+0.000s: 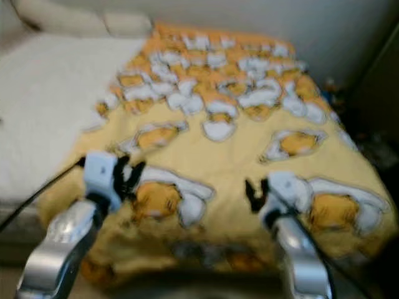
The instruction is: Clean up the room
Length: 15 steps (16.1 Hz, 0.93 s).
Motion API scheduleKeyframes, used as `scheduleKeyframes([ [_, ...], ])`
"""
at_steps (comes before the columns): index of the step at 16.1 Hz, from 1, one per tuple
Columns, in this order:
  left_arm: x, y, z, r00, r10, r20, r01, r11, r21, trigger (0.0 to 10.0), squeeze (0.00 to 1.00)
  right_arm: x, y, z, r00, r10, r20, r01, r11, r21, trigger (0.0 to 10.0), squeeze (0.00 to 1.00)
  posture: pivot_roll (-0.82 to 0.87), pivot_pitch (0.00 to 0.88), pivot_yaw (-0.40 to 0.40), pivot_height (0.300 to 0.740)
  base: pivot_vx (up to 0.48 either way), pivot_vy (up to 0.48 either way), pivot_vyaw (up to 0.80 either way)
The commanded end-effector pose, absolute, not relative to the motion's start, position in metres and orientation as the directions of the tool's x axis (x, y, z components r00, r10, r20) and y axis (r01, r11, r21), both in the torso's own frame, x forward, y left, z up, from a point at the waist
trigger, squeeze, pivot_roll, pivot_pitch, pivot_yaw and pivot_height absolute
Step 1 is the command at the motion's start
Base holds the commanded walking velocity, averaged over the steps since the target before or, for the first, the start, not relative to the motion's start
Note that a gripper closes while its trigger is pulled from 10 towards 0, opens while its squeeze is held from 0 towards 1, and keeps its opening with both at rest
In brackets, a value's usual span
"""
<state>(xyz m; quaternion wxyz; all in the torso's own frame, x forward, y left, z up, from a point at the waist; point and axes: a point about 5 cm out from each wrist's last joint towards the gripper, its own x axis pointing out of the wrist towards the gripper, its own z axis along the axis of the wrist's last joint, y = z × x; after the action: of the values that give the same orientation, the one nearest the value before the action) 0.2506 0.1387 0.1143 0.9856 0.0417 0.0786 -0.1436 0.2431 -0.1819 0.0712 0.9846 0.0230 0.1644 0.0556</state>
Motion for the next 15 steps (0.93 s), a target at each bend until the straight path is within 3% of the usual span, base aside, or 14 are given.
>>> scheduleKeyframes([
  [1,0.2524,0.1351,0.1181,0.946,-0.287,-0.153,0.300,0.951,0.073,10.0,0.00,0.2424,-0.1876,0.0724,0.940,0.103,-0.326,-0.088,0.994,0.062,10.0,0.00,-0.02,0.000,-0.025,0.740,0.000,-0.480,0.00],
  [9,0.2556,0.1343,0.1179,0.938,-0.307,-0.162,0.325,0.941,0.094,10.0,0.00,0.2384,-0.1867,0.0670,0.934,0.063,-0.352,-0.038,0.996,0.079,10.0,0.00,-0.03,0.000,-0.007,0.740,0.000,-0.480,0.00],
  [15,0.2592,0.1351,0.1179,0.936,-0.311,-0.166,0.330,0.939,0.100,10.0,0.00,0.2402,-0.1839,0.0673,0.932,0.055,-0.358,-0.022,0.995,0.097,10.0,0.00,-0.04,0.000,-0.004,0.740,0.000,-0.480,-0.74],
])
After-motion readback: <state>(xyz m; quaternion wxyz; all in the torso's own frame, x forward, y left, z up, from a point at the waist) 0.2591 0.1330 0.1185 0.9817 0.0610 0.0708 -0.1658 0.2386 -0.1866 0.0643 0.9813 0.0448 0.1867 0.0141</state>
